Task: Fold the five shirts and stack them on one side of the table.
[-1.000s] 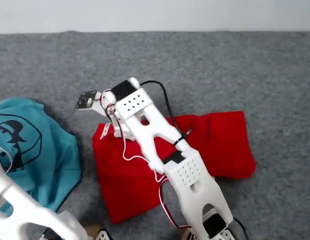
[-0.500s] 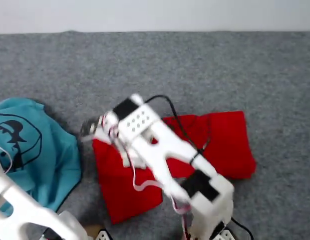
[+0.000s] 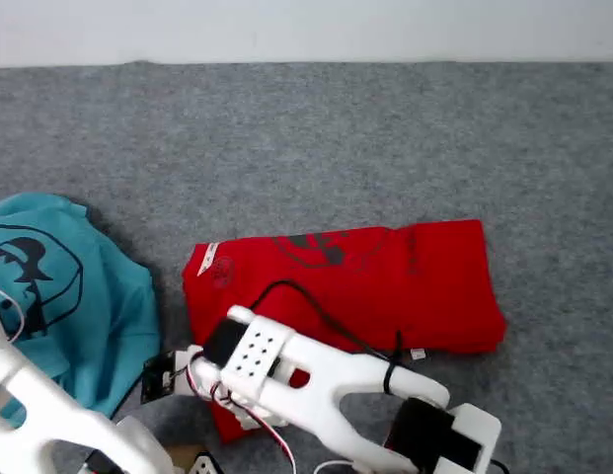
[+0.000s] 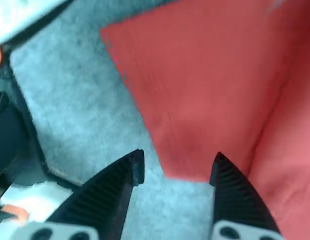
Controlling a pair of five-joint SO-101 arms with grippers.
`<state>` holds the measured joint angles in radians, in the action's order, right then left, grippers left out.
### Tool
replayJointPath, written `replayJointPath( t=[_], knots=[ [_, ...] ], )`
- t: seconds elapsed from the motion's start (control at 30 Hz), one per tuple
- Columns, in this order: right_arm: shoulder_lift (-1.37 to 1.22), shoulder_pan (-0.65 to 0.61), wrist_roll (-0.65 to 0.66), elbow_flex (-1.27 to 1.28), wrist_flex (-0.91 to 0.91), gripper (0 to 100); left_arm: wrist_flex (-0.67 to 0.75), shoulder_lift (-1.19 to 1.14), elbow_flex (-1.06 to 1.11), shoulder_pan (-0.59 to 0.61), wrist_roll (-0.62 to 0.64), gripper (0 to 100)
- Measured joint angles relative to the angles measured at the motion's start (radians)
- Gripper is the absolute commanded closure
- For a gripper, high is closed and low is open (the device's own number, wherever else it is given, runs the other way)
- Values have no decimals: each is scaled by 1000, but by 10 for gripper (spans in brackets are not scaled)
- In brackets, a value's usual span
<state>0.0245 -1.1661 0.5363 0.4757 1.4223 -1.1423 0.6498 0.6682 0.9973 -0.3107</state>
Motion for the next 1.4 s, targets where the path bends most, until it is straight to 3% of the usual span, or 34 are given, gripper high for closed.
replayJointPath(
  t=[0.5, 0.7, 0.93, 1.03, 1.4],
  knots=[
    [-175, -29, 26, 3, -78, 776, 0, 0, 0, 0, 0, 953],
    [-181, -29, 29, 3, -112, 883, 0, 0, 0, 0, 0, 953],
    [-216, -28, 32, -17, -132, 912, 0, 0, 0, 0, 0, 953],
    [-227, -26, 32, -34, -132, 994, 0, 0, 0, 0, 0, 953],
    [-249, -28, 35, -46, -127, 988, 0, 0, 0, 0, 0, 953]
  ],
)
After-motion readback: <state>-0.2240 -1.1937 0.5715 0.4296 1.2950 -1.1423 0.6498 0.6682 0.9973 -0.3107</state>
